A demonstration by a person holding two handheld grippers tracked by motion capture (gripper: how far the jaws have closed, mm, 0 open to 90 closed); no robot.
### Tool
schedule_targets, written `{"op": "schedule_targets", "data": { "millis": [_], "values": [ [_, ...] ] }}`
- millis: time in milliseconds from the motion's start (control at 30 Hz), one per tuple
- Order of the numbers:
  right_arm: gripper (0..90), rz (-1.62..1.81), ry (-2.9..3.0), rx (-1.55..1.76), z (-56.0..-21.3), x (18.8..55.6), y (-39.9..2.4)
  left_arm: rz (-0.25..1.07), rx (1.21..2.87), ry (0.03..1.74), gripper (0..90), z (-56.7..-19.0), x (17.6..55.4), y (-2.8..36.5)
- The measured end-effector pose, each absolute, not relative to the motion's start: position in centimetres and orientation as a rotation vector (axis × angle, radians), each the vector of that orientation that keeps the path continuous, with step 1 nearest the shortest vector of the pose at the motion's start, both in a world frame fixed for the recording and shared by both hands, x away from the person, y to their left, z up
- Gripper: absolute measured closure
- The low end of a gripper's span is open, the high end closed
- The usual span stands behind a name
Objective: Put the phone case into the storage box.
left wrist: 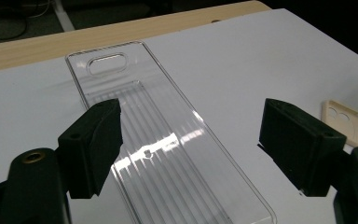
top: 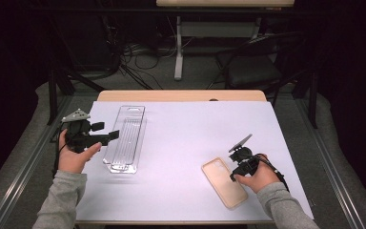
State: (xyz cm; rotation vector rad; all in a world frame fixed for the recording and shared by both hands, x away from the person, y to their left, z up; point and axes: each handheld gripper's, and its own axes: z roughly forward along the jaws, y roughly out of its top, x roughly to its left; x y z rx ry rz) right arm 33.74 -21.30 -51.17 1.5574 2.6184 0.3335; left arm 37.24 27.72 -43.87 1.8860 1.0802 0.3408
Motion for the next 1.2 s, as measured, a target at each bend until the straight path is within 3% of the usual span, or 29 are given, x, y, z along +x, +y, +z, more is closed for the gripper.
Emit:
{"op": "schedule_targets", "data": {
  "millis": [333, 1200],
  "values": [
    [75.2, 0.26, 2.68, 1.588, -51.74, 33.86, -21.14, 0.341, 1.884, 1.087, 21.3, -43.95, 37.29, 27.75],
    [84.3, 0.194, 2.692, 1.606, -52.21, 33.84, -21.16, 0.341, 1.878, 1.097, 21.4, -44.06, 37.37, 27.82]
  ]
}}
